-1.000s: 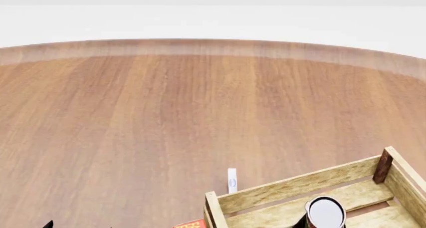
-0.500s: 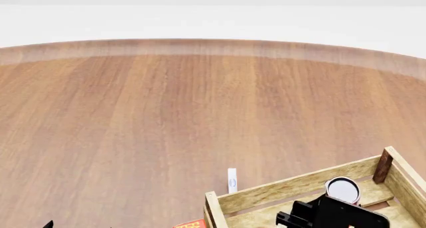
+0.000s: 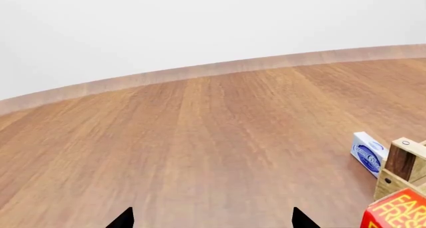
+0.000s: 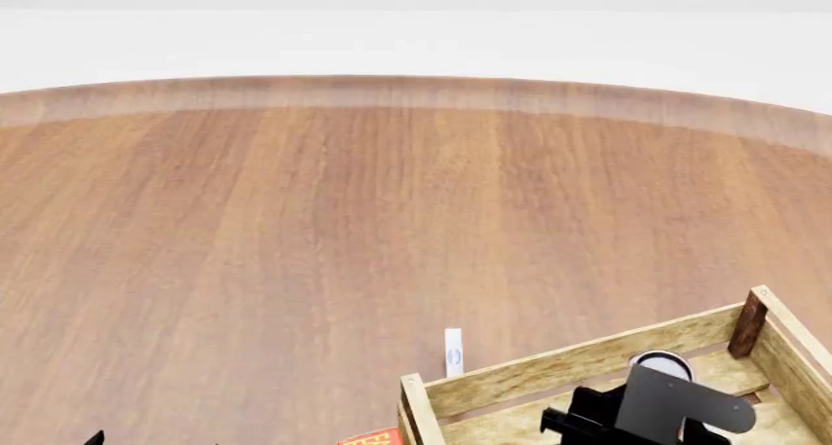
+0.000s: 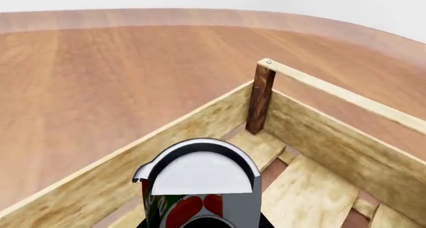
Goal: Pick up the tomato sauce, and put it in the wooden tray.
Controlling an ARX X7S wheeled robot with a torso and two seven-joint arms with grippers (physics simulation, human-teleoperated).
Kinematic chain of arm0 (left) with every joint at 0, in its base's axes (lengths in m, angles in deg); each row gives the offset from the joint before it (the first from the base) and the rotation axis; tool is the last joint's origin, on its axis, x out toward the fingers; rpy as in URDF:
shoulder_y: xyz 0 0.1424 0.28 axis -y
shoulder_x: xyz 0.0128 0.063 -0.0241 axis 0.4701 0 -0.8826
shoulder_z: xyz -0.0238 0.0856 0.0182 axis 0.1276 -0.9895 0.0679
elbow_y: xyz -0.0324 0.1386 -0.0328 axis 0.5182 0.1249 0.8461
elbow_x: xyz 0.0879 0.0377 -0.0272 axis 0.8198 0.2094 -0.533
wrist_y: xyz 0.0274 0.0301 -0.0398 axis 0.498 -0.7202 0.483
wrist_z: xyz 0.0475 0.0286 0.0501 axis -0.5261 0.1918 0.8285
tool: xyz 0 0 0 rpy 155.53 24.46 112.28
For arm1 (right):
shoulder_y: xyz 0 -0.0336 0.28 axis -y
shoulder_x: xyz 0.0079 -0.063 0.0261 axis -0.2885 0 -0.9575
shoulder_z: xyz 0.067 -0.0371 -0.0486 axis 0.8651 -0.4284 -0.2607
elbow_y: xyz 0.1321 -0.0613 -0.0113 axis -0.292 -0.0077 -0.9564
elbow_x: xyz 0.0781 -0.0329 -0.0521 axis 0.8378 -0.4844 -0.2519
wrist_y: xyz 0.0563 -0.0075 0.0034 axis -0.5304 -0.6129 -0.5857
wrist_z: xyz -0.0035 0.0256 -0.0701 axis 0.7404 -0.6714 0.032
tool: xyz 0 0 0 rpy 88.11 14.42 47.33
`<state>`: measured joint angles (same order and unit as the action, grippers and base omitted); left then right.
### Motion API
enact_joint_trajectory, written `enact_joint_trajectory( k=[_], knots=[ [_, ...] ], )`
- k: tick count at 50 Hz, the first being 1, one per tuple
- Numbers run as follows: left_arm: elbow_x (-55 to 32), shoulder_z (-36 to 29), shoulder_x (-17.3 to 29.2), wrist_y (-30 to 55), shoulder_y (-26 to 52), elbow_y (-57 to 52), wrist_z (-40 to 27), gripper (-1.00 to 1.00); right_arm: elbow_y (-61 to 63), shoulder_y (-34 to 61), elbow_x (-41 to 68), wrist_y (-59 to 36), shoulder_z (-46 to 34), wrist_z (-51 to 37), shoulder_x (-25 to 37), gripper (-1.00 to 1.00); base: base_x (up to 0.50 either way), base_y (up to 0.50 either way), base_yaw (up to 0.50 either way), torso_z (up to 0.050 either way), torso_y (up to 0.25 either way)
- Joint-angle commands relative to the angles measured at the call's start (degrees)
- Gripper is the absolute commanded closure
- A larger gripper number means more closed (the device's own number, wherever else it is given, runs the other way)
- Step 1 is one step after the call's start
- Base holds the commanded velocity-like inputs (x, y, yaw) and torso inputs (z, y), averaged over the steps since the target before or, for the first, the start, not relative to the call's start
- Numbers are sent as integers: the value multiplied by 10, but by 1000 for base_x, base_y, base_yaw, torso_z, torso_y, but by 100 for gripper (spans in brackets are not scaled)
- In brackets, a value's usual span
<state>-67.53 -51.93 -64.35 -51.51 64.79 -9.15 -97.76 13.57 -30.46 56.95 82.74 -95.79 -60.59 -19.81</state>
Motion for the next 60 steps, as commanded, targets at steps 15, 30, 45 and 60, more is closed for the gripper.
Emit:
enact_joint_trajectory(
  k=[15,30,45,60],
  knots=[
    [-8,10,-8,-23,0,3,7,-100,-21,21,-107,-63,129,74,-17,100,0,0,0,0,0],
    [-10,8,-7,-26,1,7,6,-100,-21,23,-121,-68,147,79,-18,100,0,0,0,0,1],
    [-12,5,-5,-24,1,4,3,-100,-21,22,-126,-67,152,80,-18,100,0,0,0,0,0],
    [-13,3,-3,-25,2,4,1,-100,-21,22,-128,-68,152,80,-19,100,0,0,0,0,0]
  ],
)
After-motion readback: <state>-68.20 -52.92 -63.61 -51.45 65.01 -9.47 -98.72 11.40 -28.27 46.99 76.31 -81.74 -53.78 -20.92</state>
